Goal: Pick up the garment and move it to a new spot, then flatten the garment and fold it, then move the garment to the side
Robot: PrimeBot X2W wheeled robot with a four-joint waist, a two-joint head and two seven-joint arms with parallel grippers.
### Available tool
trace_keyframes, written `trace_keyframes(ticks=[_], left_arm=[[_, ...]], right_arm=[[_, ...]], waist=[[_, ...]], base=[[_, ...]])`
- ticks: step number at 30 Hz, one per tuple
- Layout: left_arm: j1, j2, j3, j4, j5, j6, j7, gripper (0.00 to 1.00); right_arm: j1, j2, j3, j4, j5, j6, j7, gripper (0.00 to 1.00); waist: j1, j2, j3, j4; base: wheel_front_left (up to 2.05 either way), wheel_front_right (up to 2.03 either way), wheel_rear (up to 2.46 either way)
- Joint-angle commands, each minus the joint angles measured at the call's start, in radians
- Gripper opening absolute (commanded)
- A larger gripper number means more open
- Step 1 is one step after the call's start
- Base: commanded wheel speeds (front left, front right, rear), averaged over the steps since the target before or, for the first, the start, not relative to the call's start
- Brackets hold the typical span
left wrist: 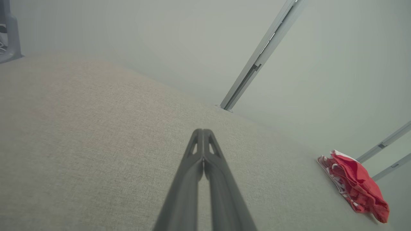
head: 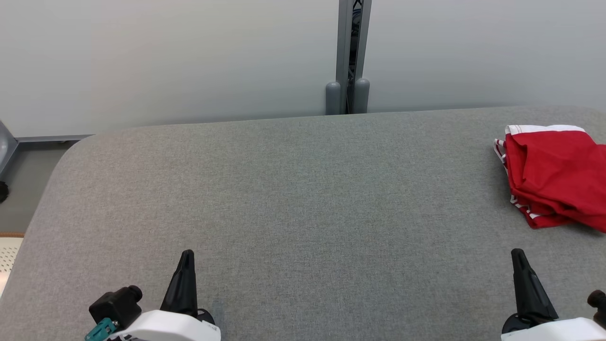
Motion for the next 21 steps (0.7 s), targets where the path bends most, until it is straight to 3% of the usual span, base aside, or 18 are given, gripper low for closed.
trace_keyframes(ticks=[1, 21], left_arm=[[-0.038, 0.004, 0.008, -0.002, -0.037, -0.012, 0.006, 0.0], [-0.146, 0.003, 0.032, 0.092, -0.344, -0.071, 0.077, 0.0]], right_arm=[[-0.028, -0.012, -0.013, -0.011, 0.041, 0.0, 0.008, 0.0], [-0.062, -0.024, -0.076, 0.014, 0.353, 0.0, 0.08, 0.0]], waist=[[0.0, -0.0001, 0.0, 0.0], [0.0, -0.0001, 0.003, -0.003]], base=[[0.0, 0.0, 0.0], [0.0, 0.0, 0.0]])
